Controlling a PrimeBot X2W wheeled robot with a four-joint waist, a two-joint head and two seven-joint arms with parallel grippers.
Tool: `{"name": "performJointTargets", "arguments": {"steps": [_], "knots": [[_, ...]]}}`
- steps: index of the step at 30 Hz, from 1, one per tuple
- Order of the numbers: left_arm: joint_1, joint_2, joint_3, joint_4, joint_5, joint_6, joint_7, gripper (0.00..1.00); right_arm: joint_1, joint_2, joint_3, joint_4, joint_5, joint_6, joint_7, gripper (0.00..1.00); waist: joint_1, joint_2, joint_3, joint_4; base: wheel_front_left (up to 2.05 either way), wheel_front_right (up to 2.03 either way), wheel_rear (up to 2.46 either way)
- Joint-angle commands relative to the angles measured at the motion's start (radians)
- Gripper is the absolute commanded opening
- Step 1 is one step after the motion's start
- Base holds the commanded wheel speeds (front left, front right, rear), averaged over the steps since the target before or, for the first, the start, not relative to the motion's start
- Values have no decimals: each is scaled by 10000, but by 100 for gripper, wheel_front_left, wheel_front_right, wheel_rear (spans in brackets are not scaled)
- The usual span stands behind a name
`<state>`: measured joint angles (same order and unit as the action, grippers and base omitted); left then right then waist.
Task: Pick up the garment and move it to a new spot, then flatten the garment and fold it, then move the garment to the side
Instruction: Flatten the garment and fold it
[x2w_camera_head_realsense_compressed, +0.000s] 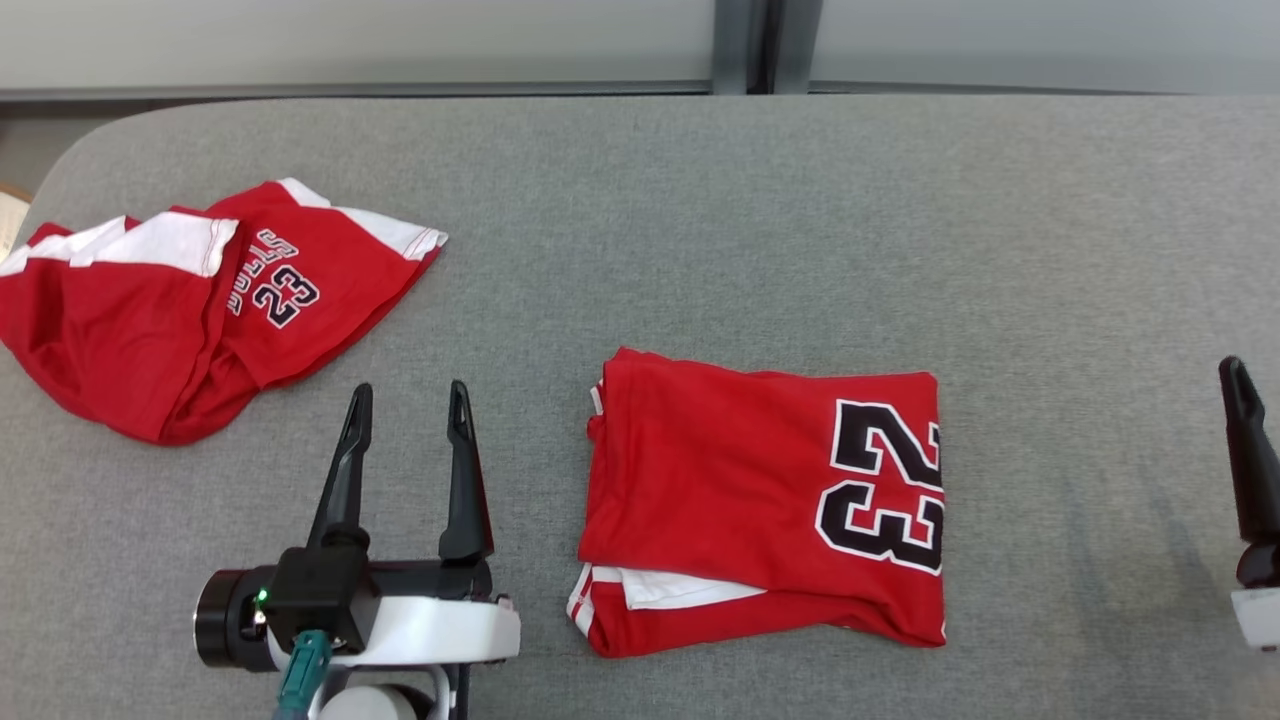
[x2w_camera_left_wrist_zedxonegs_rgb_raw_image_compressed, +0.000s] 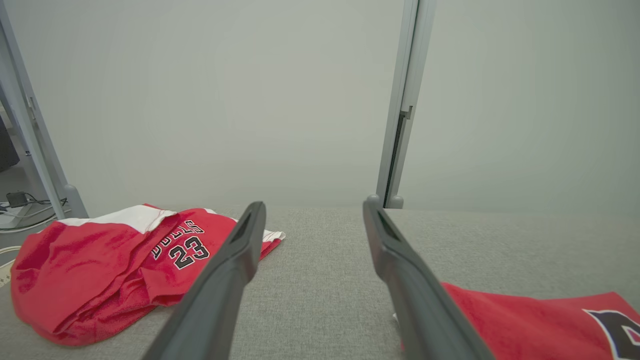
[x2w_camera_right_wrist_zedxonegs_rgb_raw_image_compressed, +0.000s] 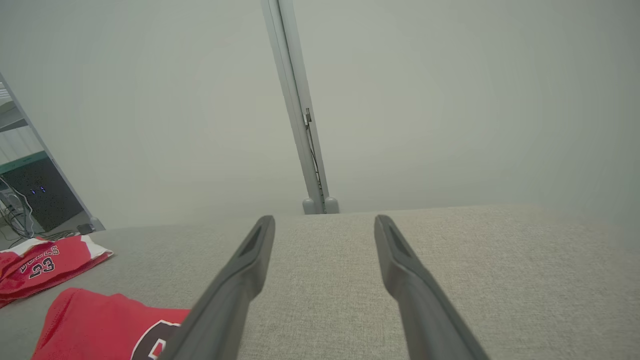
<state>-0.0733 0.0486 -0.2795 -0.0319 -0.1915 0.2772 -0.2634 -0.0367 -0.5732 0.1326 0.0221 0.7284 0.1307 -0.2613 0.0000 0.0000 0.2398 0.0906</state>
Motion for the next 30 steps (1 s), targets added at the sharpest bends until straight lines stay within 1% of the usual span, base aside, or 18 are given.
{"name": "performJointTargets", "arguments": {"steps": [1,7,12,13,17,24,30], "knots": [[161,52,138,57,74,-101,-16,100,153,15,-60,34,-344,0,-46,100,0,0,-247,-184,0,0,0],[719,230,570,365,-4,-477,-16,100,558,391,-146,136,-1137,0,-46,100,0,0,-912,-449,0,0,0],[1191,389,832,595,-165,-777,-16,100,865,912,-243,180,-2076,0,-46,100,0,0,-1468,-590,0,0,0],[1191,389,832,595,-165,-777,-16,100,865,912,-243,180,-2076,0,-46,100,0,0,-1468,-590,0,0,0],[1524,485,983,713,-328,-994,-16,100,1176,1527,-423,191,-2635,0,-47,100,0,0,-1870,-660,0,0,0],[1956,518,1061,853,-475,-1169,-16,100,1635,2239,-468,384,-3303,-2,-47,100,0,0,-2346,-662,0,0,0],[2059,506,1036,938,-532,-1256,-16,100,1765,2367,-507,581,-3445,0,-47,100,0,0,-2429,-610,0,0,0]]}}
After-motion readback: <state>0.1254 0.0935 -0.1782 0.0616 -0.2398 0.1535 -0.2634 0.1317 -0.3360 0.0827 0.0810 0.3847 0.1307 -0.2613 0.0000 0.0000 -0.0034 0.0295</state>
